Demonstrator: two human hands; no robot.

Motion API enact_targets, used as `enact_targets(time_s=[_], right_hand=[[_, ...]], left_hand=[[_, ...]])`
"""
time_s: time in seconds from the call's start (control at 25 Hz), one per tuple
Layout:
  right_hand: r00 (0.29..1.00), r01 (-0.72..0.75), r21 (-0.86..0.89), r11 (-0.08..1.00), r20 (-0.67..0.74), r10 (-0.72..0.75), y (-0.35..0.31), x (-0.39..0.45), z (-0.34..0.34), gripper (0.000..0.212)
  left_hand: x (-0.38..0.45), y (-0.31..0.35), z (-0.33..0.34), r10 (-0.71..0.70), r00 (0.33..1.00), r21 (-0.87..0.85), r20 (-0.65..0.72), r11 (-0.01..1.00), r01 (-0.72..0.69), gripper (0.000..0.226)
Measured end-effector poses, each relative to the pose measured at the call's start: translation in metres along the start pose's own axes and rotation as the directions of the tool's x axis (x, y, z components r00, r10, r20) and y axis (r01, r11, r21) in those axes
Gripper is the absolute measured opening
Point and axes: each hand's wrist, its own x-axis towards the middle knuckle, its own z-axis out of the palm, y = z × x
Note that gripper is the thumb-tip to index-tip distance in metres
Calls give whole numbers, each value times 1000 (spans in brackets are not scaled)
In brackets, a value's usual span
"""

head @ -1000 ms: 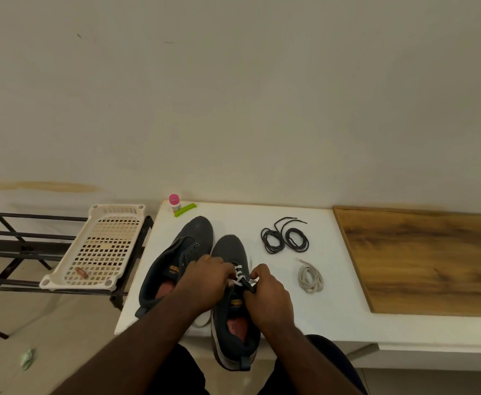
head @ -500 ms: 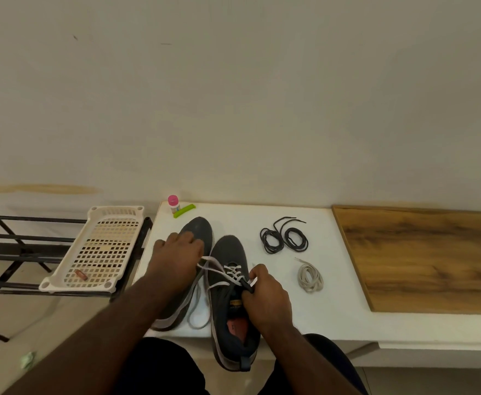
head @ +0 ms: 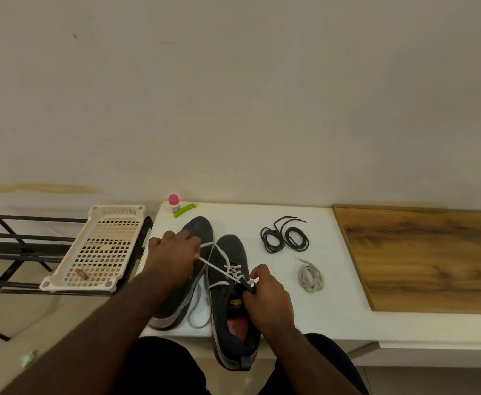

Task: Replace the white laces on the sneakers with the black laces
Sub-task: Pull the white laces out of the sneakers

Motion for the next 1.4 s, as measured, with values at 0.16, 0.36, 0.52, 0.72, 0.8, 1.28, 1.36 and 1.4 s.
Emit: enact_targets(time_s=[0.16, 0.36, 0.52, 0.72, 0.8, 1.28, 1.36, 1.4], right_hand=[[1000, 18, -9, 1000, -13, -18, -3, 0, 1, 22], [1000, 14, -10, 1000, -16, -14, -1, -1, 1, 23], [1000, 6, 3, 1000, -9, -6, 0, -1, 3, 23], [999, 32, -5, 999, -6, -32, 0, 0, 5, 21], [999, 47, 44, 998, 16, -48, 3, -1, 5, 22], [969, 224, 36, 974, 101, -226, -9, 31, -2, 25], [962, 256, 0, 967, 101, -254, -8, 32, -1, 22], [957, 272, -29, 962, 112, -267, -9, 32, -1, 20]], left_hand=[[-13, 35, 17, 150, 987, -102, 63, 984, -144, 27], [-10, 44, 16, 167, 985, 16, 33, 986, -168, 21], [-4, 1, -1, 37, 999, 1, 9, 999, -37, 15], [-16, 36, 22, 132, 991, -77, -15, 988, -133, 20], [-21, 39, 28, 129, 991, -112, -33, 985, -132, 25], [-28, 28, 41, -240, 965, -576, -108, 806, 136, 8], [-36, 28, 41, -320, 940, -636, -120, 752, 174, 28], [-43, 34, 42, -284, 957, -657, -54, 732, 180, 31]])
